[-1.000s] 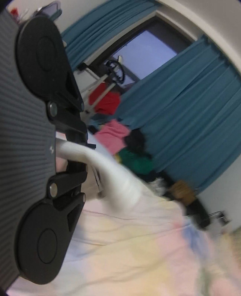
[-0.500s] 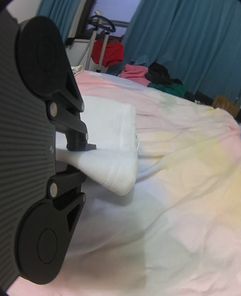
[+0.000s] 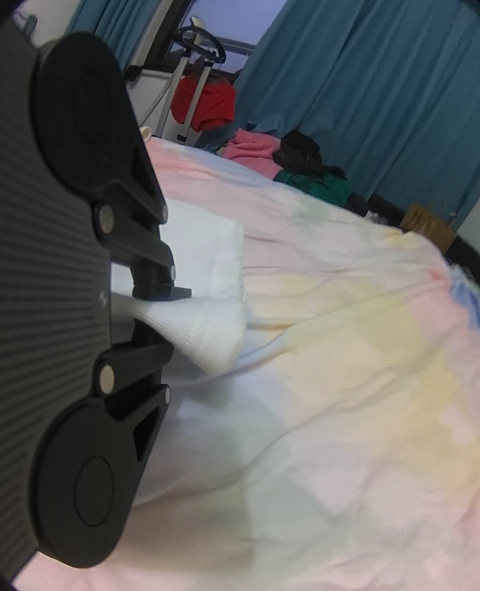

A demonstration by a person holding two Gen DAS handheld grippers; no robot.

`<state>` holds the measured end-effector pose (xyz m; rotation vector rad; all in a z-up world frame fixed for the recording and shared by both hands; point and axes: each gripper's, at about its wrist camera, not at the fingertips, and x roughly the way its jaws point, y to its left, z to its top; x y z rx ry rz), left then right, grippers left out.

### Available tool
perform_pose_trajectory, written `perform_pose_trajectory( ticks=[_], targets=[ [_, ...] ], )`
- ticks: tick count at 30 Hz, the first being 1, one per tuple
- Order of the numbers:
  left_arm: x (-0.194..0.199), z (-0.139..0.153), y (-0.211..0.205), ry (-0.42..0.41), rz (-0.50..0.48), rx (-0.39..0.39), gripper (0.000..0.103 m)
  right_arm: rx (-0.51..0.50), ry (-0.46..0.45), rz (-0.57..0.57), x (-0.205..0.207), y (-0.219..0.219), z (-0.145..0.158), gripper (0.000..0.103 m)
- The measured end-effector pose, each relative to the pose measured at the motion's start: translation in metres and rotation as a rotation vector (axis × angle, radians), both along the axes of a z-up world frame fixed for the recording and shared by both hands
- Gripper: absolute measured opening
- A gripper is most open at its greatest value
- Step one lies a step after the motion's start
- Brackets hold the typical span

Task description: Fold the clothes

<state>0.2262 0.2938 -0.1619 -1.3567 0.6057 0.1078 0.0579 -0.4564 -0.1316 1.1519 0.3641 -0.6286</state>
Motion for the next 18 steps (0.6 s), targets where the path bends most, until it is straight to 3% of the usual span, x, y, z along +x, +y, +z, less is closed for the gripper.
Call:
perform_pose_trajectory(
  ticks=[2,3,5,9,13,16,18],
  targets=[
    [0.005,-0.008,0.006,0.056,-0.003,-0.020,0.043,-0.006,-0.009,-0.008,0.001,-0.002,-0.001,0.005],
    [0.005,-0.008,0.009,0.066,-0.011,-0.018,0.040,-0.006,-0.010,-0.011,0.001,-0.004,-0.001,0.005],
    [0.003,-0.002,0.014,0.073,-0.024,0.014,0.023,-0.010,-0.010,-0.016,0.000,-0.006,-0.003,0.005],
    [-0.011,0.029,0.031,0.034,-0.031,0.118,0.015,-0.013,-0.039,-0.036,-0.005,-0.010,-0.001,0.005],
    [-0.035,0.084,0.063,-0.051,-0.027,0.227,0.012,-0.047,-0.070,-0.051,-0.011,-0.014,0.006,0.005],
    [-0.063,0.117,0.093,-0.093,-0.027,0.236,0.009,-0.070,-0.071,-0.079,-0.017,-0.020,0.010,0.005],
    [-0.079,0.125,0.100,-0.069,-0.074,0.240,0.009,-0.074,-0.061,-0.109,-0.023,-0.021,0.011,0.005]
  ],
)
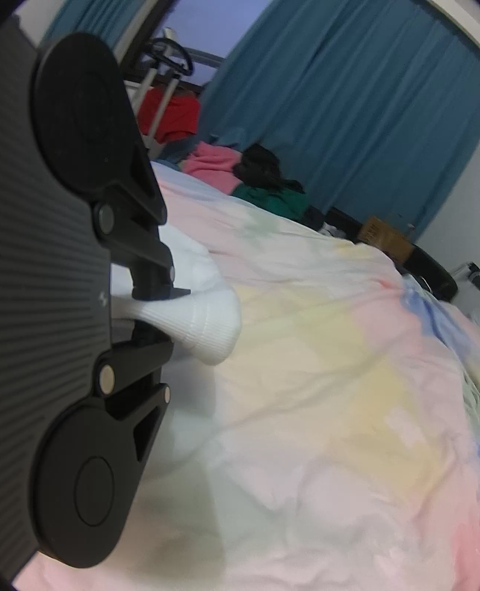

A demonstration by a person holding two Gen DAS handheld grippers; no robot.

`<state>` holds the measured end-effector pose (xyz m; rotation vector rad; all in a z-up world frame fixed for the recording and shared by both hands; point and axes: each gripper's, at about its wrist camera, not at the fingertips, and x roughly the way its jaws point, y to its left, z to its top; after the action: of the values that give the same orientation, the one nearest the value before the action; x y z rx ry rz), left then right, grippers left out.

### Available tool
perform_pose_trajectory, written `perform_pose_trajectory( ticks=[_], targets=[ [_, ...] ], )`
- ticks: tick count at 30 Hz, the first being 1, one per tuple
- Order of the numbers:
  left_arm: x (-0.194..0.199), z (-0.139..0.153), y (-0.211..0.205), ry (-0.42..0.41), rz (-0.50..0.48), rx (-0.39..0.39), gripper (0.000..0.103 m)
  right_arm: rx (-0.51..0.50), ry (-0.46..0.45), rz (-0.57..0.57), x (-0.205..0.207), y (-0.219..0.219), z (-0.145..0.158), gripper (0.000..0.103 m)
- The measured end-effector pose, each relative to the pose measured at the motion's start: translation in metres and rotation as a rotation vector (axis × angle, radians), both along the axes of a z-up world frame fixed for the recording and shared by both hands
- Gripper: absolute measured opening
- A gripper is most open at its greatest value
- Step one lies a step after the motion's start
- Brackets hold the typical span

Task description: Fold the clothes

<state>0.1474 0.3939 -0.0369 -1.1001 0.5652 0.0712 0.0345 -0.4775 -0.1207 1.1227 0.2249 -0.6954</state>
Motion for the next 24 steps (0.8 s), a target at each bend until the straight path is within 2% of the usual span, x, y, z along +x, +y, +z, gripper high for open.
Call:
perform_pose_trajectory(
  ticks=[2,5,6,8,10,12,13,14,15,16,17,19,21,22,24],
  targets=[
    [-0.017,0.002,0.006,0.030,-0.034,0.021,0.009,-0.065,0.060,-0.027,-0.002,0.003,0.007,0.005],
    [-0.042,-0.005,0.012,0.075,-0.068,0.075,0.010,-0.145,0.197,-0.028,0.000,0.009,0.012,0.005],
    [-0.064,-0.015,0.018,0.108,-0.082,0.123,0.010,-0.124,0.236,-0.021,0.002,0.008,0.006,0.005],
    [-0.069,-0.034,0.013,0.168,-0.097,0.201,0.010,-0.070,0.309,-0.006,0.006,0.004,-0.008,0.005],
    [-0.072,-0.047,0.001,0.218,-0.112,0.293,0.012,0.000,0.348,-0.001,0.008,-0.002,-0.021,0.006],
    [-0.075,-0.046,-0.016,0.231,-0.130,0.396,0.016,0.020,0.354,-0.001,0.006,-0.002,-0.024,0.010],
    [-0.077,-0.040,-0.026,0.242,-0.135,0.461,0.025,0.018,0.357,0.001,0.004,0.000,-0.024,0.011],
    [-0.079,-0.034,-0.036,0.253,-0.140,0.525,0.040,0.008,0.369,0.007,0.005,0.002,-0.020,0.014],
    [-0.080,-0.027,-0.049,0.267,-0.151,0.591,0.049,-0.015,0.391,0.014,0.008,0.005,-0.015,0.018],
    [-0.082,-0.020,-0.062,0.280,-0.162,0.658,0.063,-0.065,0.414,0.019,0.011,0.012,-0.007,0.030],
    [-0.087,-0.009,-0.078,0.292,-0.158,0.722,0.076,-0.119,0.436,0.023,0.013,0.018,0.001,0.051],
    [-0.096,0.010,-0.107,0.303,-0.150,0.841,0.090,-0.245,0.467,0.028,0.017,0.033,0.021,0.073],
    [-0.107,0.031,-0.141,0.276,-0.141,0.942,0.093,-0.397,0.477,0.028,0.020,0.049,0.044,0.075],
    [-0.112,0.042,-0.157,0.257,-0.139,0.963,0.096,-0.472,0.482,0.028,0.021,0.056,0.055,0.075],
    [-0.117,0.061,-0.189,0.219,-0.139,0.992,0.099,-0.542,0.447,0.074,0.025,0.072,0.069,0.075]
  ],
)
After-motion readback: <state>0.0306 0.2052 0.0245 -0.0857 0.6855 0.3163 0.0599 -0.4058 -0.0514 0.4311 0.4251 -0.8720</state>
